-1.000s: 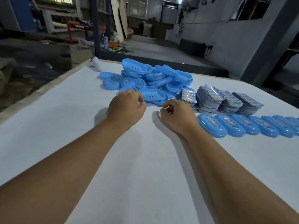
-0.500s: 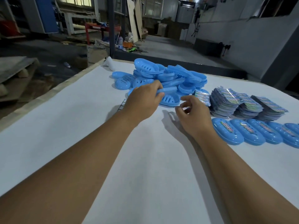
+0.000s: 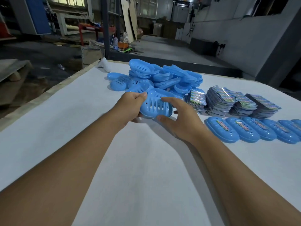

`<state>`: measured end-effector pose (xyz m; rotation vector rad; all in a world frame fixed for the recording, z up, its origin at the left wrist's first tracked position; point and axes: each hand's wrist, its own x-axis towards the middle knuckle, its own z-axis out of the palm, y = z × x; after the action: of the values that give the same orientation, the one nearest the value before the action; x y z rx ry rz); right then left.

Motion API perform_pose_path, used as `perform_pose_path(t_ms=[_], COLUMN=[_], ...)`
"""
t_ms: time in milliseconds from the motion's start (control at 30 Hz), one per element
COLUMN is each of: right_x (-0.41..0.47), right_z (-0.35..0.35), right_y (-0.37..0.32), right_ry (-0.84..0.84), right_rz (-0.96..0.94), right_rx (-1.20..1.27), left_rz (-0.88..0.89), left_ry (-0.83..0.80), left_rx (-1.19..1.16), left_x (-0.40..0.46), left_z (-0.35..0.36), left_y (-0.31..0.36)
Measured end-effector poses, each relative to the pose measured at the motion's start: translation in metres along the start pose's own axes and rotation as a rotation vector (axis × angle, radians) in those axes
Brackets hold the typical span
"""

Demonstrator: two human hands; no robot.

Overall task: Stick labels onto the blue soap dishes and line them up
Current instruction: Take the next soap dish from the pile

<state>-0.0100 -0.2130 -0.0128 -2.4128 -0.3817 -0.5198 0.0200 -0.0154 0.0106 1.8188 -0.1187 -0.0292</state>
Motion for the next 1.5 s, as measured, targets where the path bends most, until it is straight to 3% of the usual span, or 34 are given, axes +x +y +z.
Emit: perform_pose_path(t_ms=[200,333,467,633,800,967,1500], right_x=[0.000,-0.003,-0.004,-0.004,0.011,0.019,0.022], right_z=[-0.005,-0.013,-0.017,-0.017,-0.022,-0.028,-0.033], right_y=[0.005,0.013,0.018,0.014,0.021,0.037,0.038], right_ry=[-0.091,-0.151,-0.179,-0.142,0.233,0.201,0.222], right_rz=[0.077,0.107,0.115,0.152,0.255,0.468,0.465], right_rx=[-0.079,-0.119,-0.126,-0.084,-0.170,-0.234,-0.369], left_rz=[0.060,0.176,0.230,0.239,0.269,0.287,0.294], left_ry=[-0.006,-0.176,-0.228,-0.244,-0.252,-0.257,-0.264], left_rx=[0.083,0.441,0.604,0.642,0.683,0.723,0.701], left_x=[0.005,0.001,0.001,0.002,0.001,0.002,0.001], left_z=[0.000,-0.004,-0.001,0.000,0.000,0.001,0.004], left_y=[-0.011,-0.016,-0.016,-0.016,-0.016,-0.016,-0.016])
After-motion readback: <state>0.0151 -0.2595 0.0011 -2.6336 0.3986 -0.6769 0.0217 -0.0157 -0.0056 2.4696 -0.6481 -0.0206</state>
